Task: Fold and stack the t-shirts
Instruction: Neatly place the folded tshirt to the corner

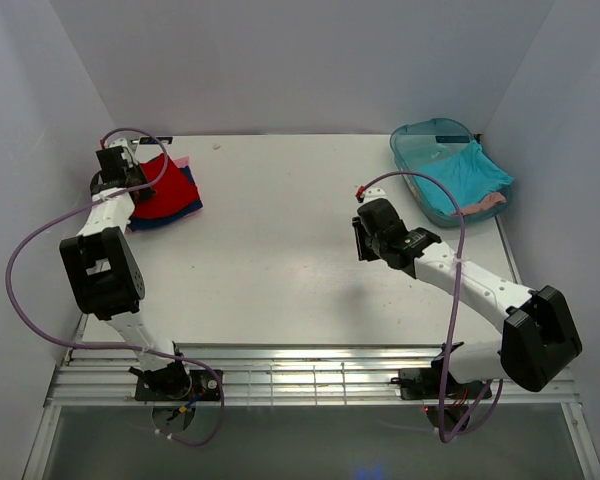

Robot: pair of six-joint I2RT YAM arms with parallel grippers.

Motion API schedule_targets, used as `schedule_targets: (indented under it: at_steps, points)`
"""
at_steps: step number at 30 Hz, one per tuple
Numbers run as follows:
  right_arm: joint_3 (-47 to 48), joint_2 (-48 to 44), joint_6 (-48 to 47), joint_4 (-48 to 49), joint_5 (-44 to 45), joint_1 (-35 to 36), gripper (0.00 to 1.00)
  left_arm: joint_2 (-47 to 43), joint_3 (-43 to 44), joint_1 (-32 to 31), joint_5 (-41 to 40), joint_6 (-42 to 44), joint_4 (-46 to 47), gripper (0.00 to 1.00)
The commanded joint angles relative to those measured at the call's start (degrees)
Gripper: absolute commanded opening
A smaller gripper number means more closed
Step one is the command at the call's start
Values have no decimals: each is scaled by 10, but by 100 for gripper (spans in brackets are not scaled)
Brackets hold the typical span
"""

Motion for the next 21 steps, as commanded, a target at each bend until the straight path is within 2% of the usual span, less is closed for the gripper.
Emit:
schedule_targets:
  at_steps: [1,2,3,4,5,7,8,11,14,17,20,21]
  points:
    - [3,-26,5,-7,3,5,36,-10,14,15,-10,1,45,0]
    - [3,-28,4,-6,4,5,36,-3,22,19,-13,2,41,0]
    - [-1,-31,4,-7,2,5,36,5,31,23,-13,2,32,5]
    - [-2,-31,3,-8,1,5,36,18,38,24,-38,0,29,16]
    - [-2,-32,3,-9,0,5,36,24,51,26,-45,-2,28,46]
    - [1,-33,2,-15,2,6,36,31,68,25,-80,-15,11,65]
    - [2,-35,2,-17,4,6,37,28,82,24,-95,-23,5,98]
    - [6,-47,-3,-18,13,6,43,-20,88,23,-168,-31,-1,98]
    - [34,-52,-7,-31,24,7,43,-82,87,21,-219,-44,6,98]
    - [73,-51,-11,-51,41,7,43,-160,83,6,-214,-53,23,98]
    - [94,-57,-17,-53,56,7,43,-202,74,-61,-232,-33,28,98]
    - [103,-59,-18,-60,61,6,45,-211,70,-127,-270,-2,26,98]
